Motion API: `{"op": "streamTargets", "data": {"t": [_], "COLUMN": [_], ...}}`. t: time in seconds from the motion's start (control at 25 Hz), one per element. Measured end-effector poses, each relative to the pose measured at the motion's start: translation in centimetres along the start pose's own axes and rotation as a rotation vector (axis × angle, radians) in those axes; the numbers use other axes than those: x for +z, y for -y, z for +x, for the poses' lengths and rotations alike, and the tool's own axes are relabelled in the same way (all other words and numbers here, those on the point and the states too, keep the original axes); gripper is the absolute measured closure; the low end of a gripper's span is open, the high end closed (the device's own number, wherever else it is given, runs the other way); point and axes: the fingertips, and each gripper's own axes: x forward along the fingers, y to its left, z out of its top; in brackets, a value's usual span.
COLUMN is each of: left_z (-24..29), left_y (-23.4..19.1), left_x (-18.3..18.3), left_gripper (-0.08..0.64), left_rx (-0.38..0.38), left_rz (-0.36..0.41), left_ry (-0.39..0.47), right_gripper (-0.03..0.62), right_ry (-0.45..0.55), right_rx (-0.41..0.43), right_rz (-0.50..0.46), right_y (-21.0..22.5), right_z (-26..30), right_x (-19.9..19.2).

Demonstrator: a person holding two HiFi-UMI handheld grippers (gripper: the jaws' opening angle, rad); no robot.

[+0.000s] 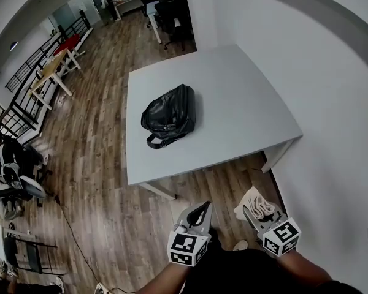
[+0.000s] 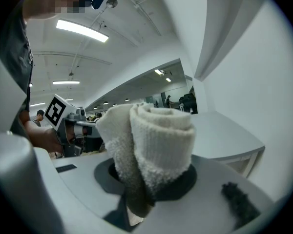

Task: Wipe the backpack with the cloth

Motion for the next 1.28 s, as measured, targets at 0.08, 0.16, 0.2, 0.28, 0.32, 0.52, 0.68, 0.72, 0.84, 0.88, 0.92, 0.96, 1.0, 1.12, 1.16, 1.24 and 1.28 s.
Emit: {"op": "streamTargets", "data": {"t": [0.08,0.16,0.2,0.28,0.32,0.52,0.68,0.72,0.84,0.88,0.92,0.96,1.0,1.12,1.16,1.24,1.28], "left_z": [0.2,0.3,0.3,0.6,0.7,1.1,1.4,1.6,2.1,2.4,2.6,2.9,3.1,3.4,3.6,3.8,3.9], "left_y": [-1.1,-2.2,-2.8,-4.1,-4.8,-8.5,-11.1,-11.8,-14.0,-14.7,-15.4,-16.1,-16.8,-19.0,-19.6,-20.7,-21.2], "left_x": [-0.1,-0.2,-0.3,-0.4,-0.4,-0.2,0.1,0.1,0.4,0.5,0.7,0.8,1.0,1.4,1.6,2.2,2.5], "left_gripper": [0.554,0.554,0.554,0.554,0.554,0.554,0.554,0.554,0.554,0.554,0.554,0.554,0.554,0.554,0.554,0.554,0.554], "left_rx": [0.006,0.014,0.018,0.027,0.033,0.071,0.091,0.097,0.112,0.116,0.119,0.12,0.121,0.118,0.116,0.112,0.109], "left_rz": [-0.008,-0.018,-0.021,-0.024,-0.024,-0.051,-0.065,-0.07,-0.083,-0.086,-0.088,-0.088,-0.086,-0.069,-0.067,-0.068,-0.067], "left_ry": [-0.004,-0.009,-0.011,-0.015,-0.017,-0.016,-0.011,-0.009,-0.002,0.001,0.005,0.008,0.01,0.013,0.014,0.015,0.016], "right_gripper": [0.503,0.503,0.503,0.503,0.503,0.503,0.503,0.503,0.503,0.503,0.503,0.503,0.503,0.503,0.503,0.503,0.503], "right_ry": [-0.01,-0.02,-0.024,-0.03,-0.032,-0.04,-0.05,-0.052,-0.061,-0.064,-0.064,-0.063,-0.061,-0.05,-0.046,-0.038,-0.035], "right_rx": [0.008,0.018,0.022,0.03,0.034,0.059,0.076,0.082,0.1,0.105,0.108,0.111,0.112,0.109,0.106,0.098,0.094], "right_rz": [0.001,0.002,0.002,0.0,-0.001,-0.015,-0.028,-0.034,-0.055,-0.061,-0.066,-0.07,-0.074,-0.083,-0.085,-0.089,-0.09], "right_y": [-0.1,-0.2,-0.2,-0.2,-0.2,-0.2,-0.1,-0.1,0.1,0.3,0.4,0.6,0.6,0.7,0.7,0.8,0.8], "right_z": [1.2,2.4,3.0,4.3,5.1,8.5,11.3,12.1,14.5,15.2,16.0,16.9,17.7,19.8,20.4,21.5,22.0], "right_x": [0.0,0.0,0.1,0.3,0.4,1.7,2.7,2.9,3.7,4.0,4.3,4.6,4.9,5.9,6.3,7.1,7.4]}}
